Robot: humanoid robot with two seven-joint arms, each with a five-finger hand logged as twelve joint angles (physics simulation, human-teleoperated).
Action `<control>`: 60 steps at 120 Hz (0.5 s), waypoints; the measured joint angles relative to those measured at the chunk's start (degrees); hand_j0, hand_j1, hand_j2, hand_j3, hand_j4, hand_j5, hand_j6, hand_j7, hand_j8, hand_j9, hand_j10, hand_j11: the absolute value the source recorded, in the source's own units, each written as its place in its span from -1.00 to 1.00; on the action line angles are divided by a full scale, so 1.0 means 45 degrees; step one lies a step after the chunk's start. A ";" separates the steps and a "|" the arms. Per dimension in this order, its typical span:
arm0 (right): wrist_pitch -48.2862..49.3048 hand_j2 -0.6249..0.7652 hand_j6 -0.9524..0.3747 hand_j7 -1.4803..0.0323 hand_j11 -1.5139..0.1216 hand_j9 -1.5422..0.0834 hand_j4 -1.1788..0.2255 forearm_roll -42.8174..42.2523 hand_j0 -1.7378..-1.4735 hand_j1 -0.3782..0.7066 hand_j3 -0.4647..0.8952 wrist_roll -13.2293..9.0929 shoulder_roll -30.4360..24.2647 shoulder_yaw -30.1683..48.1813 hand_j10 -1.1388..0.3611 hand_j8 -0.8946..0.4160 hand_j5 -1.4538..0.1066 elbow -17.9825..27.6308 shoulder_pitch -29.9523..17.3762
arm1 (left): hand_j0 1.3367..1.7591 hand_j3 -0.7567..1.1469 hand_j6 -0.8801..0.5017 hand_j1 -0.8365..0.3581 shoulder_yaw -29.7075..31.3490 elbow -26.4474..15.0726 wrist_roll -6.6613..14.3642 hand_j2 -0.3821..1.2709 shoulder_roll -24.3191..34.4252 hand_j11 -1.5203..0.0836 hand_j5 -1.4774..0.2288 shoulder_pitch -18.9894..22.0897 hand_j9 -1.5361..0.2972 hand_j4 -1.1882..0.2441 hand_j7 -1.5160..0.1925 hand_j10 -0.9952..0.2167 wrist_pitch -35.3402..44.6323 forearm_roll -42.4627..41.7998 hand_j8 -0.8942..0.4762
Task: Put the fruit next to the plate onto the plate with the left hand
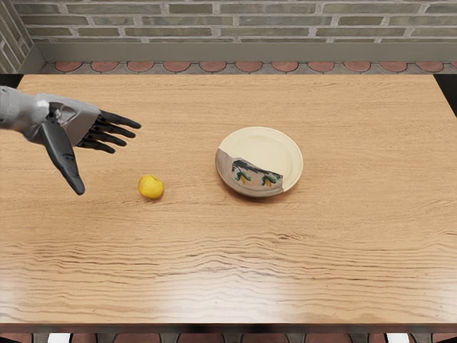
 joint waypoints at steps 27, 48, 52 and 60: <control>-0.0004 -0.10 0.42 0.94 0.83 0.88 0.66 0.0292 -0.40 -0.92 -0.32 0.0000 0.0000 0.0399 0.50 0.35 0.84 -0.0025 0.0011 | 0.52 -0.20 0.26 0.97 -0.0027 0.0174 0.0007 -0.54 -0.0063 0.88 0.72 -0.0067 0.66 0.65 0.76 0.63 -0.0029 0.0265 0.29; -0.0007 -0.10 0.42 0.93 0.83 0.88 0.66 0.0324 -0.40 -0.92 -0.32 0.0000 0.0000 0.0448 0.50 0.35 0.84 -0.0041 0.0008 | 0.52 -0.20 0.26 0.97 -0.0667 0.1262 0.0004 -0.54 -0.2175 0.88 0.72 0.0145 0.66 0.65 0.76 0.63 -0.0032 0.1369 0.29; -0.0010 -0.10 0.42 0.93 0.83 0.88 0.66 0.0326 -0.40 -0.92 -0.32 0.0000 0.0000 0.0451 0.50 0.35 0.84 -0.0042 0.0008 | 0.52 -0.20 0.26 0.97 -0.0630 0.1522 -0.0003 -0.54 -0.2887 0.88 0.72 0.0015 0.66 0.65 0.76 0.63 -0.0032 0.1548 0.29; -0.0009 -0.10 0.42 0.93 0.83 0.88 0.66 0.0328 -0.40 -0.92 -0.32 0.0000 0.0000 0.0453 0.50 0.35 0.84 -0.0047 0.0007 | 0.52 -0.20 0.26 0.97 -0.0173 0.1795 -0.0012 -0.54 -0.4508 0.88 0.72 -0.0106 0.66 0.65 0.76 0.63 0.0029 0.1685 0.29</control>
